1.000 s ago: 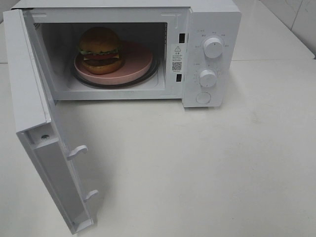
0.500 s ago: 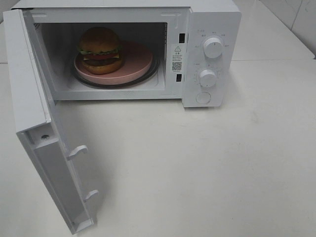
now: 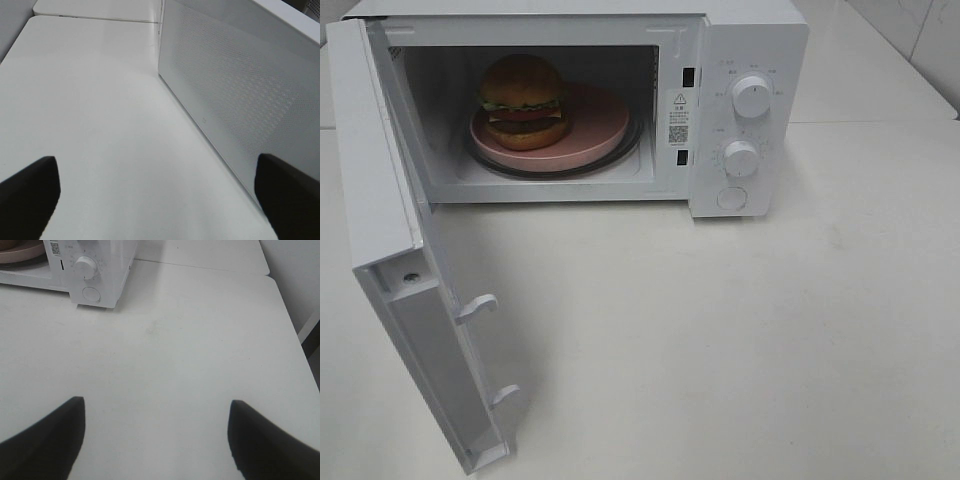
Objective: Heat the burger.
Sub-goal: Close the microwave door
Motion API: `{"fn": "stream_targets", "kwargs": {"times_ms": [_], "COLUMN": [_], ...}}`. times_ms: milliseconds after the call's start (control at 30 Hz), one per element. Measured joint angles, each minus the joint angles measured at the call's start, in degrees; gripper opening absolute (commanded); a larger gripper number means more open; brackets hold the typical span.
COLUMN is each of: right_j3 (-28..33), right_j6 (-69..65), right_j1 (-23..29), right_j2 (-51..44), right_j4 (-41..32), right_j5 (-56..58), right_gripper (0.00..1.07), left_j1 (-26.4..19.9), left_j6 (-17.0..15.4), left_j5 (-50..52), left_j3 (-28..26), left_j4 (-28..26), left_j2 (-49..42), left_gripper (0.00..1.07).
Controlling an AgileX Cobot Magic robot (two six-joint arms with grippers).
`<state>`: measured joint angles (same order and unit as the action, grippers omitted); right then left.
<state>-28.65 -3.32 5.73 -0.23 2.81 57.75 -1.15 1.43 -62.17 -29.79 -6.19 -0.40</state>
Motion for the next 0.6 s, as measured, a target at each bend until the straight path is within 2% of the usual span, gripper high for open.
{"fn": "stream_targets", "kwargs": {"times_ms": [267, 367, 500, 533, 567, 600], "right_j3": [0.0, 0.0, 0.0, 0.0, 0.0, 0.0], "right_j6": [0.0, 0.0, 0.0, 0.0, 0.0, 0.0], "right_j1": [0.0, 0.0, 0.0, 0.0, 0.0, 0.0], "right_j2": [0.0, 0.0, 0.0, 0.0, 0.0, 0.0], "right_j4": [0.0, 0.0, 0.0, 0.0, 0.0, 0.0], "right_j5": [0.0, 0.0, 0.0, 0.0, 0.0, 0.0], "right_gripper": [0.76, 0.76, 0.76, 0.76, 0.76, 0.76], "left_j1": [0.0, 0.0, 0.0, 0.0, 0.0, 0.0], "left_j6": [0.0, -0.4, -1.4, -1.4, -1.4, -1.4], "left_j5": [0.0, 0.8, 4.2, 5.9, 6.8, 6.8], "left_j3": [0.0, -0.4, -1.1, -1.3, -1.3, -1.3], "left_j4": [0.0, 0.1, 0.2, 0.2, 0.2, 0.2], "left_j2": [0.0, 0.7, 4.3, 6.5, 7.8, 7.8], "left_gripper": [0.97, 0.94, 0.81, 0.68, 0.61, 0.61]}}
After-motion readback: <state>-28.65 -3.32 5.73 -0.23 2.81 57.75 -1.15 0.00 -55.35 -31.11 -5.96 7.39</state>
